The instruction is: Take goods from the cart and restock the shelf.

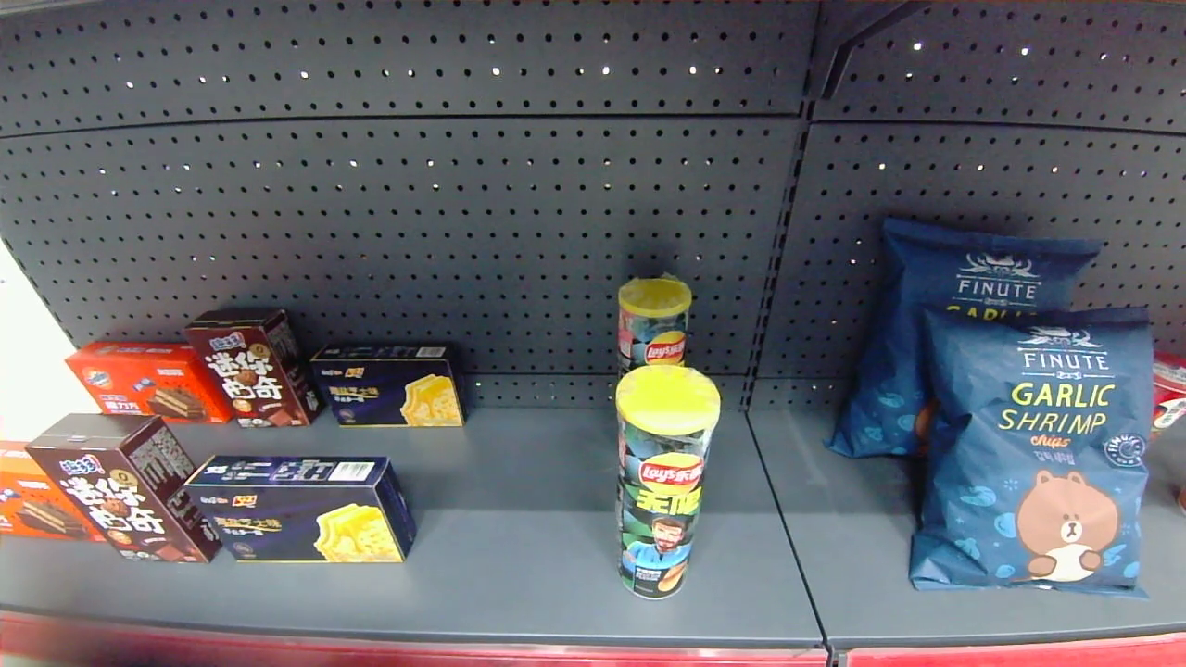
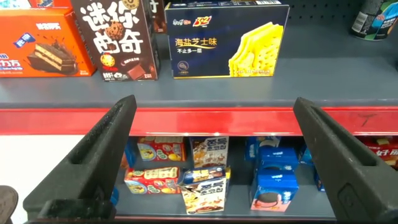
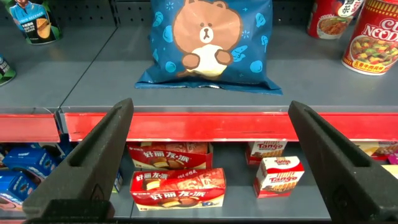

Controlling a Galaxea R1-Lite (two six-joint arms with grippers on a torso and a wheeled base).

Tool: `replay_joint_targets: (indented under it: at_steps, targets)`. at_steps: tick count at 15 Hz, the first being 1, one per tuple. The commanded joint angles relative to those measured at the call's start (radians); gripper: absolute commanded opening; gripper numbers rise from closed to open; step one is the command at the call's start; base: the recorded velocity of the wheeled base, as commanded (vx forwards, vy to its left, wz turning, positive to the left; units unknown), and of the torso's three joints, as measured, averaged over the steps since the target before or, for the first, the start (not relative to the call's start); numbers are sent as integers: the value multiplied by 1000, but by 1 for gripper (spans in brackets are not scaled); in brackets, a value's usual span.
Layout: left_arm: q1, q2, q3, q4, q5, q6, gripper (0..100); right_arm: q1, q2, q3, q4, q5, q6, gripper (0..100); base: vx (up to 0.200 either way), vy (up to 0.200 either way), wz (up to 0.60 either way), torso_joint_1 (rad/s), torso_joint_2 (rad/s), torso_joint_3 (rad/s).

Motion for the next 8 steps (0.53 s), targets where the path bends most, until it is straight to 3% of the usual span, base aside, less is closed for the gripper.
replay_joint_targets:
  at_steps: [1,3,4,8]
  targets:
    - [0,0,0,0,-1,2,100,0,1,0,0,0,0,100,0,0,0,0,0,0]
    - [0,0,0,0,0,2,100,0,1,0,0,0,0,100,0,0,0,0,0,0]
    - [0,0,0,0,0,19,100,0,1,0,0,0,0,100,0,0,0,0,0,0]
    - [0,0,0,0,-1,13,100,0,1,0,0,0,0,100,0,0,0,0,0,0]
